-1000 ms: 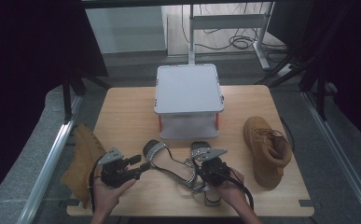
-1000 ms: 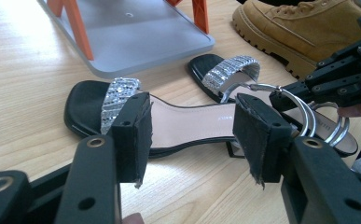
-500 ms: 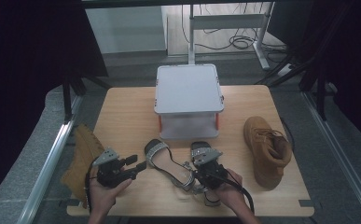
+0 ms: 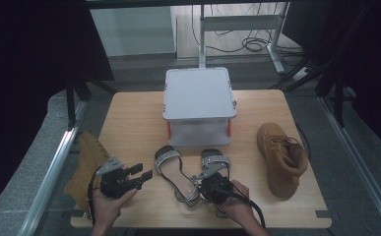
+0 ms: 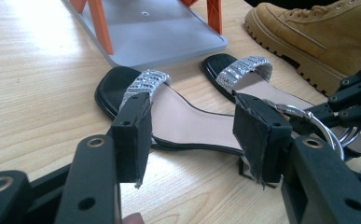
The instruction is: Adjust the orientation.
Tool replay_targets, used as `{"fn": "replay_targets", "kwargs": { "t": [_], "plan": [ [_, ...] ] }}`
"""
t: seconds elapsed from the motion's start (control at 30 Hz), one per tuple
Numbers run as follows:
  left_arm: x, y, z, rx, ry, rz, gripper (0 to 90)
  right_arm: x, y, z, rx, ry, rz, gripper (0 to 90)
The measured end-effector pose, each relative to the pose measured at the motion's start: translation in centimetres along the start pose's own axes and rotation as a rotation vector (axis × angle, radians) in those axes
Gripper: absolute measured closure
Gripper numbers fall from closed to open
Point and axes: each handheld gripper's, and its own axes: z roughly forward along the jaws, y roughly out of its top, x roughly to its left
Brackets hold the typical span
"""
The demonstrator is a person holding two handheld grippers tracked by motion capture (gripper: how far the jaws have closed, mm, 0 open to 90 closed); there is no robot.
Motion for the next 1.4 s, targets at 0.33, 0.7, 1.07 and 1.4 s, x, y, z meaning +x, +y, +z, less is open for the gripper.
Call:
{"fn": "replay_targets", "kwargs": {
  "t": [0.33,0.7,1.07,1.4],
  "plan": [
    [0.1,0.0,-0.4,-0.008,0.003,-0.001,47.5,1.7,0.5,0.4,-0.003,0.015,-0.031,89.3],
    [0.2,0.1,-0.8,-0.019,0.006,-0.004,47.6,3.5,1.0,1.3,-0.027,0.074,-0.04,89.3],
    [0.6,0.1,-1.6,-0.04,0.015,-0.012,47.7,5.6,1.9,2.9,-0.081,0.182,-0.034,89.3],
    [1.1,0.1,-2.1,-0.051,0.022,-0.021,47.7,6.5,2.5,4.1,-0.12,0.232,-0.041,89.3]
  ]
}}
